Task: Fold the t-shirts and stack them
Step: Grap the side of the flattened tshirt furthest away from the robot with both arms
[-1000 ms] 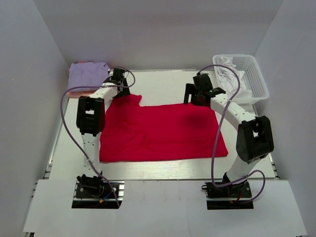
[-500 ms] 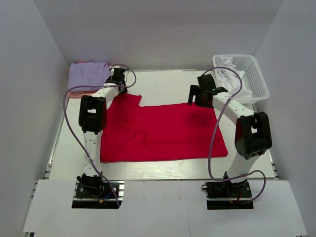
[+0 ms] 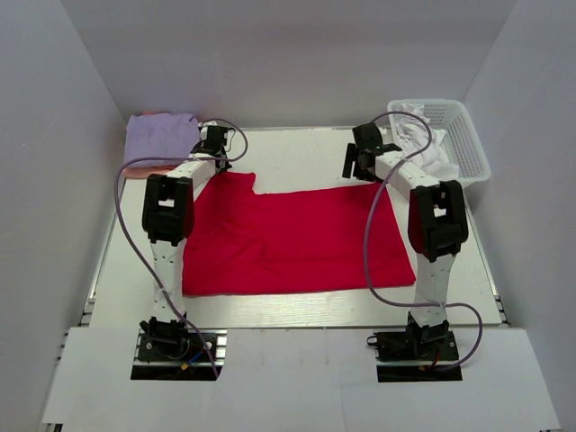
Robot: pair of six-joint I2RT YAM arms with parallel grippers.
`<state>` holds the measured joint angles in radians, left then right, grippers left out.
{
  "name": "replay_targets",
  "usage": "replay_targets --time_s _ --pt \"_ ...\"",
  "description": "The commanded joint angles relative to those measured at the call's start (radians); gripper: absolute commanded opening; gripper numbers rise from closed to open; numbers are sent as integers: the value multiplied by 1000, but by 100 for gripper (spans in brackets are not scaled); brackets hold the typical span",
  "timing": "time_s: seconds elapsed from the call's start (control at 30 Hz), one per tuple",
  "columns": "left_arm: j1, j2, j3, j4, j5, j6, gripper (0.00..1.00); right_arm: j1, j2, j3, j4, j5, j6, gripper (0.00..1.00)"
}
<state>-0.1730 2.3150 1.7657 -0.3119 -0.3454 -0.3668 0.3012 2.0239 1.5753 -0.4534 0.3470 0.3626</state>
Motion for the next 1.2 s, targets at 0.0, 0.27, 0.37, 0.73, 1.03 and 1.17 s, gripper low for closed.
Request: replay_targets --time_s 0.0,0.27,0.37,0.73,1.03,1.17 --pt "4 -52 -35 -52 22 -3 0 -8 56 122 6 96 19 90" --pt "4 -82 -67 -42 -7 8 0 -46 168 195 -73 234 142 90" --pt "4 -82 -68 -42 -17 17 0 -68 153 146 -59 227 159 90" --pt "4 -91 -77 -33 -17 26 0 -88 203 111 10 126 127 80" --pt "-5 -164 -100 -10 2 75 0 -89 127 37 82 109 90 0" --pt "-16 -245 -144 -10 -20 75 0 -82 75 20 77 98 85 0"
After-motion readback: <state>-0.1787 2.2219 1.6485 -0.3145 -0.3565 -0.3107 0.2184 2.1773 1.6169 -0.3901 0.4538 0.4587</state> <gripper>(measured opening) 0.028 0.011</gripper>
